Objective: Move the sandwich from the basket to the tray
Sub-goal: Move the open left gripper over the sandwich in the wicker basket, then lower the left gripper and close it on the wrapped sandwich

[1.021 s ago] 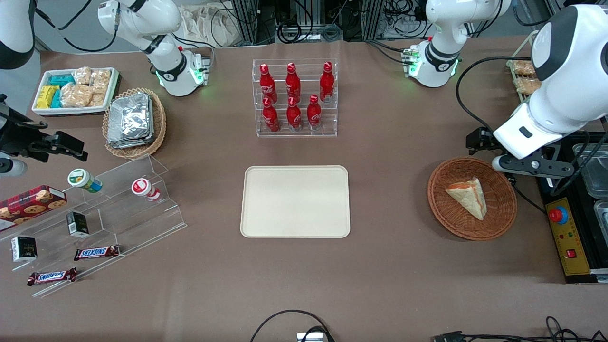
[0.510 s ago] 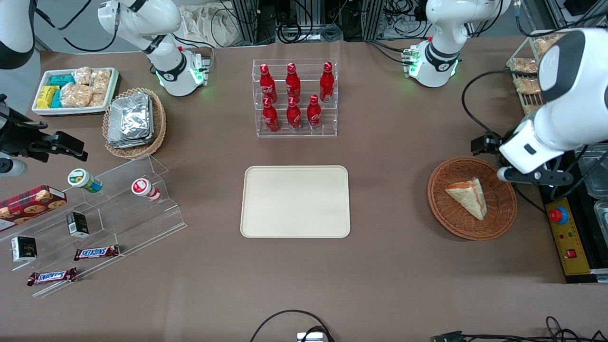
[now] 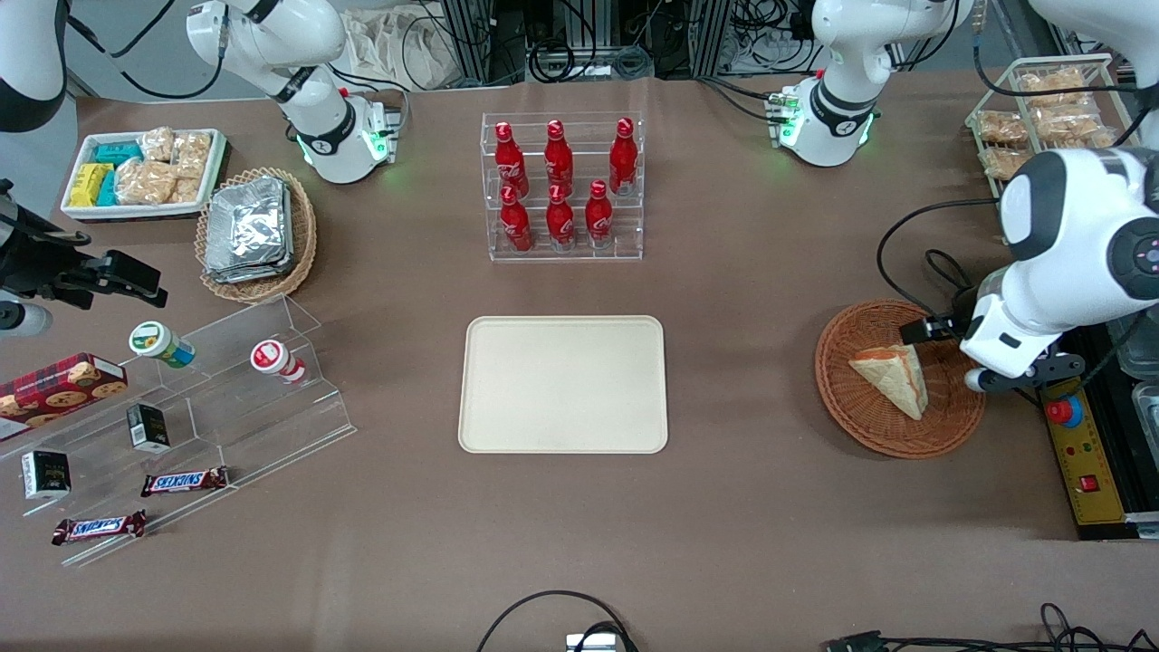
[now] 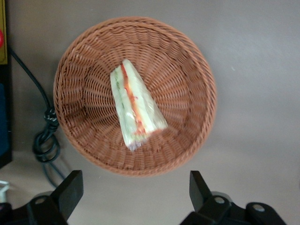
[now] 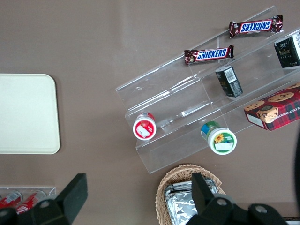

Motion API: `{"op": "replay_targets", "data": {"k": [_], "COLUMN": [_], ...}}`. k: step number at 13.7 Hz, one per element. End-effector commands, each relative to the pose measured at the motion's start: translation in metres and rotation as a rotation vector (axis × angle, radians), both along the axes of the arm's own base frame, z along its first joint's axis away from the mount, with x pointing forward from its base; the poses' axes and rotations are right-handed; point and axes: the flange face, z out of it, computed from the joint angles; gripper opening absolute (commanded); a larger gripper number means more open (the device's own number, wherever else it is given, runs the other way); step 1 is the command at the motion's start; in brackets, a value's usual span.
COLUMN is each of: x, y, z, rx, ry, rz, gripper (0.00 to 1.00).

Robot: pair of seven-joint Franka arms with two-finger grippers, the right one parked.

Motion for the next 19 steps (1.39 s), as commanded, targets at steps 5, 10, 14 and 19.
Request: {"op": "replay_targets", "data": {"k": [5, 10, 14, 19], "x": [-0.026, -0.022, -0.017, -0.015], "y": [0.028, 0.030, 0.030, 0.030], "z": [-0.068, -0.095, -0.113, -0.146], "rx": [-0.007, -0.005, -0.007, -0.017], "ry": [-0.053, -0.041, -0.055, -0.059], "rz": [0.209, 0.348, 0.397, 0.400], "gripper": [1.00, 1.00, 1.00, 0.60]}}
